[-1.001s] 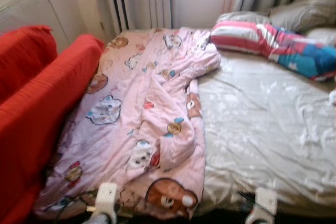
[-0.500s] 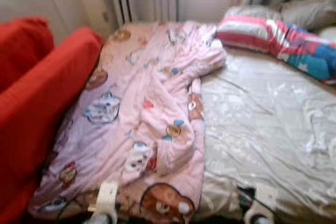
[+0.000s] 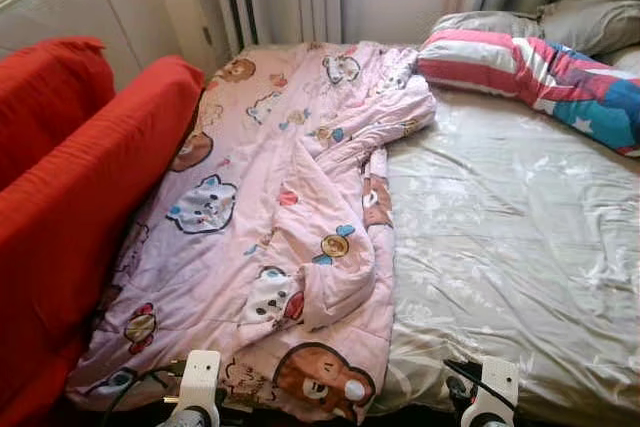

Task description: Clean up the room

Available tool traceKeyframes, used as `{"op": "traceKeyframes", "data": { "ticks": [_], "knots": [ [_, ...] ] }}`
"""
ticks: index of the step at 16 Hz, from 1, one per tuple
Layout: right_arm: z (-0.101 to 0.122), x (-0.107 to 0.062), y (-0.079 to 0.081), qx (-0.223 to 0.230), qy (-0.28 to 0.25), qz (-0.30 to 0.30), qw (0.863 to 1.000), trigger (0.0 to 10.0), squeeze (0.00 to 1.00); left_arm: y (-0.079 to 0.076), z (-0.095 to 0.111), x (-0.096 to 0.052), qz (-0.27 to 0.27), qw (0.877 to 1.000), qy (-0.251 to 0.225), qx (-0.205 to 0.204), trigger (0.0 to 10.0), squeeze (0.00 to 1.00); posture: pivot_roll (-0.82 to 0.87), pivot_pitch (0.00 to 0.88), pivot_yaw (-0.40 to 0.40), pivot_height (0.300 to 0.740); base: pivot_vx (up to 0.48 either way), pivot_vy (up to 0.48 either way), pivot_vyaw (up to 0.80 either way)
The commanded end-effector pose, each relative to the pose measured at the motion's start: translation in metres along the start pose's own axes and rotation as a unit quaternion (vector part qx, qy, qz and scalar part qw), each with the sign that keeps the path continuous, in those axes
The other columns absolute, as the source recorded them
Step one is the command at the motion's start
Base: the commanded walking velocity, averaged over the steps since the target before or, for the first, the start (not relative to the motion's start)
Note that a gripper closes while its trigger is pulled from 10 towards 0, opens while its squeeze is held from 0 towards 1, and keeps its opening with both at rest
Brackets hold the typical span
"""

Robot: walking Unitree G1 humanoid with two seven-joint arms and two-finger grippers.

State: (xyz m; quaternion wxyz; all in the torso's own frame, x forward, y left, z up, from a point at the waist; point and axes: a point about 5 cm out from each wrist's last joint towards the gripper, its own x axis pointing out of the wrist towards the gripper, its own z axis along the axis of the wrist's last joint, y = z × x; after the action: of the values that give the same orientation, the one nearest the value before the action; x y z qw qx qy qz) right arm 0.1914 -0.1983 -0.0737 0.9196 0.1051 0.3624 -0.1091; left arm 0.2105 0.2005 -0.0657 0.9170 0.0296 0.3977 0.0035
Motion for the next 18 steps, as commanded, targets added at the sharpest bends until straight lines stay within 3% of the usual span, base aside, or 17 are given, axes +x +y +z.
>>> {"op": "traceKeyframes", "data": {
  "ticks": [1, 7, 13, 18],
  "knots": [
    [-0.003, -0.001, 0.002, -0.001, 0.005, 0.003, 1.000, 10.0, 0.00, 0.000, -0.006, -0.001, 0.002, 1.000, 0.012, -0.003, 10.0, 0.00, 0.01, 0.068, 0.046, 0.740, 0.000, 0.000, 0.00],
    [-0.004, -0.001, 0.003, -0.005, 0.009, 0.007, 1.000, 10.0, 0.00, 0.002, -0.006, -0.001, 0.002, 1.000, 0.013, 0.002, 10.0, 0.00, 0.01, 0.057, 0.050, 0.740, 0.000, 0.440, 0.00],
    [-0.004, -0.001, 0.005, -0.003, 0.009, 0.008, 1.000, 10.0, 0.00, 0.010, -0.011, -0.004, 0.008, 1.000, 0.022, 0.003, 10.0, 0.00, 0.02, 0.072, 0.050, 0.740, 0.000, 0.000, 0.00],
    [-0.003, 0.000, 0.006, 0.000, 0.007, 0.008, 1.000, 10.0, 0.00, 0.005, -0.011, -0.003, 0.005, 1.000, 0.024, -0.001, 10.0, 0.00, 0.02, 0.078, 0.052, 0.740, 0.000, 0.000, 0.00]
  ]
}}
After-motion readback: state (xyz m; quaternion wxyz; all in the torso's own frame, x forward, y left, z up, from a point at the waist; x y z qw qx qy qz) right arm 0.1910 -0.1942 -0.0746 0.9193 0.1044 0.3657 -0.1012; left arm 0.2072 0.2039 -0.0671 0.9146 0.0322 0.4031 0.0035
